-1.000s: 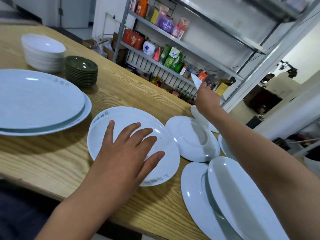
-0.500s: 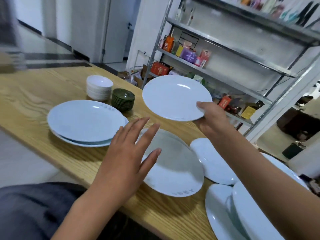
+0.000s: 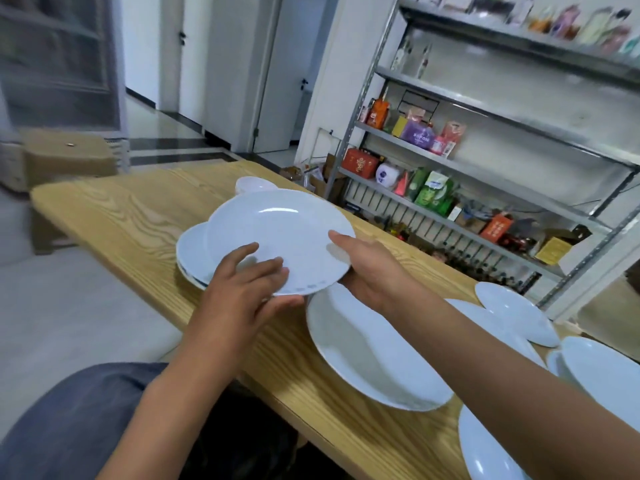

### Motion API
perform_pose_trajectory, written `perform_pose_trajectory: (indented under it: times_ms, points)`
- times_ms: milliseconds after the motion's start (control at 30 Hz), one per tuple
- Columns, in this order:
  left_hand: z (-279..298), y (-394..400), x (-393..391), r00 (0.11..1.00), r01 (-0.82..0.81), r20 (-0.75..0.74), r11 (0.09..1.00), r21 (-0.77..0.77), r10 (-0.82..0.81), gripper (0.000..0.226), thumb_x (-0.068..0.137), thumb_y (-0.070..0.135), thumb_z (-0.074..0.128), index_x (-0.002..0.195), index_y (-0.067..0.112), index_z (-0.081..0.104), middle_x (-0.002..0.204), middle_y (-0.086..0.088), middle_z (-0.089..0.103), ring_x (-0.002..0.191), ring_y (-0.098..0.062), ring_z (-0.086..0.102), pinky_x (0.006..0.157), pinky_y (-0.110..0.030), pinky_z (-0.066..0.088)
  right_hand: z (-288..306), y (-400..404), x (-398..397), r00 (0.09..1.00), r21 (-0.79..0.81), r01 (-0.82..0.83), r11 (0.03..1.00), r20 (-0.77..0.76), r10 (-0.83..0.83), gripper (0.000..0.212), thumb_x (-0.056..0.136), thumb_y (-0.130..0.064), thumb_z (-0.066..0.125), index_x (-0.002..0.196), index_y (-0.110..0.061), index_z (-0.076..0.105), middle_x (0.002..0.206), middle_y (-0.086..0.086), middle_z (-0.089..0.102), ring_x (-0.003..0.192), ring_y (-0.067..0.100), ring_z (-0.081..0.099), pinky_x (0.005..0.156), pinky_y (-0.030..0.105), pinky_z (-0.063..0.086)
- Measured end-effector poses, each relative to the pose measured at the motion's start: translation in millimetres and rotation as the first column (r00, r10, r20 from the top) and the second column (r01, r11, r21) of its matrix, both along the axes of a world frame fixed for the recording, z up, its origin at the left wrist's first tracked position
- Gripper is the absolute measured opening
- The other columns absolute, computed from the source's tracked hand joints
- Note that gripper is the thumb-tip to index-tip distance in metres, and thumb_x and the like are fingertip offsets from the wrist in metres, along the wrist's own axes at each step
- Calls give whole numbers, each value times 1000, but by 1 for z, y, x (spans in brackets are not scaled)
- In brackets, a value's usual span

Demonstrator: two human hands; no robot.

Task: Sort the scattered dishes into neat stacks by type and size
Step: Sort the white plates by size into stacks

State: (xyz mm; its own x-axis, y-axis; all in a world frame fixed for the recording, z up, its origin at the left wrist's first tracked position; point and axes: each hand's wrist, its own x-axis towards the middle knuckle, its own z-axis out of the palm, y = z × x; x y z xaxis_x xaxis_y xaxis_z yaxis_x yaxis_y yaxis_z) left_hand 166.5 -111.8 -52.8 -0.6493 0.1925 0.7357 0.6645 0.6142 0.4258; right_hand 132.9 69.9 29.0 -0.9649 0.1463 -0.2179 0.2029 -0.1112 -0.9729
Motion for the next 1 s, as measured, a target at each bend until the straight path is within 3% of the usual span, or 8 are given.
perform_pose_trajectory:
  times_ms: [167, 333, 500, 600, 667, 700, 900, 1000]
  points:
    - [-19, -16, -15, 991, -65, 120, 998, 23, 62, 75, 85, 69, 29, 95, 10, 75, 108, -3, 71, 129, -33, 42, 104, -20, 21, -8, -12, -11, 999, 421, -46, 906, 4, 49, 25, 98, -33, 52, 104, -12, 64, 102, 10, 71, 92, 25, 69, 87, 43, 57]
    - [-30, -22, -29, 987, -113, 117, 994, -12, 114, 55, 81, 57, 45, 71, 12, 74, 96, -7, 73, 121, -40, 49, 97, -30, 31, -13, -10, -8, 986, 685, 38, 727, -145, 85, 20, 94, -39, 51, 100, -22, 60, 99, 2, 67, 96, 20, 64, 92, 48, 52]
    - [-33, -17, -27, 984, -129, 123, 992, 11, 126, 76, 85, 73, 22, 72, 17, 71, 94, 2, 72, 128, -25, 42, 85, -54, 49, -16, -3, -1, 973, 756, 16, 654, -162, 164, 17, 96, -32, 53, 111, -25, 57, 106, -9, 61, 102, 11, 58, 90, 34, 50]
    - [-28, -12, -20, 967, -215, 122, 974, -70, 222, 61, 84, 68, 29, 70, 25, 70, 89, 12, 71, 127, -18, 36, 94, -69, 29, -19, 4, 1, 966, 804, 11, 594, -162, 202, 25, 96, -26, 54, 121, -23, 55, 113, -7, 59, 105, 10, 55, 90, 27, 45]
    - [-25, -8, -17, 955, -264, 107, 956, -129, 278, 59, 85, 67, 26, 69, 30, 68, 86, 18, 69, 127, -17, 41, 102, -64, 1, -23, 8, 0, 964, 821, 10, 571, -160, 214, 28, 96, -23, 53, 124, -23, 55, 115, -6, 59, 106, 10, 54, 88, 25, 44]
    - [-24, -7, -16, 955, -260, 112, 957, -131, 275, 63, 87, 69, 20, 69, 31, 68, 85, 20, 69, 127, -17, 42, 103, -60, -4, -24, 10, 0, 964, 826, 7, 563, -155, 215, 28, 96, -22, 53, 124, -22, 54, 116, -6, 59, 106, 10, 54, 87, 24, 44]
    - [-23, -7, -13, 966, -189, 144, 967, -172, 214, 67, 88, 71, 15, 80, 30, 68, 95, 17, 69, 124, -20, 50, 108, -51, -10, -31, 20, 2, 959, 854, 17, 519, -162, 234, 30, 95, -23, 55, 125, -22, 53, 117, -6, 59, 108, 9, 54, 92, 26, 45]
    - [-17, -3, -9, 974, -175, 103, 959, -222, 202, 60, 90, 62, 22, 93, 25, 69, 103, 10, 70, 124, -22, 52, 109, -58, -2, -29, 27, 6, 954, 885, 30, 465, -164, 250, 34, 96, -22, 54, 130, -21, 51, 124, -5, 58, 112, 10, 53, 96, 29, 46]
